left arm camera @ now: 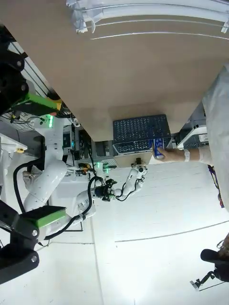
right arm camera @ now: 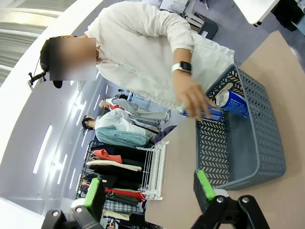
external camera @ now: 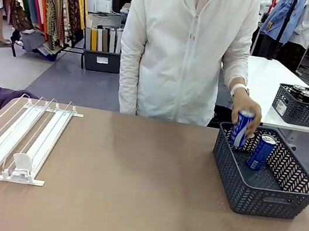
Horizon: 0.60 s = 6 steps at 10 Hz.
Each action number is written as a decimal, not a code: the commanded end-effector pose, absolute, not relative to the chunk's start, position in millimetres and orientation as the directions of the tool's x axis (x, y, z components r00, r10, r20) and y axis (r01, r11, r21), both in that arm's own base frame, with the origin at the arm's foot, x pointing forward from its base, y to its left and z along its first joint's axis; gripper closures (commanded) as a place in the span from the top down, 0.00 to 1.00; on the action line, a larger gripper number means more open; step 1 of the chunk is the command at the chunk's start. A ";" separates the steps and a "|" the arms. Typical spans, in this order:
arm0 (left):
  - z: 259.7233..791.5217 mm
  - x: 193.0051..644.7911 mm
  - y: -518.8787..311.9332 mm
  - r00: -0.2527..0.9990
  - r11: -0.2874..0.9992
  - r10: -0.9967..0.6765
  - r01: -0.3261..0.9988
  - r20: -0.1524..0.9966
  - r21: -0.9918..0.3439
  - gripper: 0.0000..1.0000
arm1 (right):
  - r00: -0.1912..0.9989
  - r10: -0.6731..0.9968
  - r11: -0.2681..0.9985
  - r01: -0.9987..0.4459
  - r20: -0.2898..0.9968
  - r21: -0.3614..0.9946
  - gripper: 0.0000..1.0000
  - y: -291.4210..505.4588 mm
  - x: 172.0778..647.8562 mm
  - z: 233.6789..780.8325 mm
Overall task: Retrieve and store the cans from the dispenser.
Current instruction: Pick up one can from the Automatic Can Dispenser and place it in the middle of the table.
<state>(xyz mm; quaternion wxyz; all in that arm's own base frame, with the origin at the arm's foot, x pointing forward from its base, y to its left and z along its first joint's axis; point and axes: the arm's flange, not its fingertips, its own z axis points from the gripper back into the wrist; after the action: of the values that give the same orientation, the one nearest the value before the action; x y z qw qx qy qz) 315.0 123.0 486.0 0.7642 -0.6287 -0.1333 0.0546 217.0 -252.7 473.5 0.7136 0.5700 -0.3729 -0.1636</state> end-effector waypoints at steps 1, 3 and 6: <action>487.6 314.6 122.7 0.955 0.182 0.270 0.075 0.123 -0.980 1.00 | 0.654 -0.670 0.281 -0.215 0.352 0.935 1.00 -252.3 219.1 476.4; 487.6 314.6 122.7 0.955 0.182 0.270 0.075 0.123 -0.980 1.00 | 0.654 -0.670 0.281 -0.215 0.352 0.935 1.00 -252.3 219.1 476.4; 487.6 314.6 122.7 0.955 0.182 0.270 0.075 0.123 -0.980 1.00 | 0.654 -0.670 0.281 -0.215 0.352 0.935 1.00 -252.3 219.1 476.4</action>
<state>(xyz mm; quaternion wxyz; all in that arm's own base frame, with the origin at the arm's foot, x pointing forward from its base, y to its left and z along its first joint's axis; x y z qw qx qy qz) 314.7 124.5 485.3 0.7639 -0.6287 -0.1339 0.0571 217.0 -252.7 473.5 0.7136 0.5700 -0.3729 -0.1636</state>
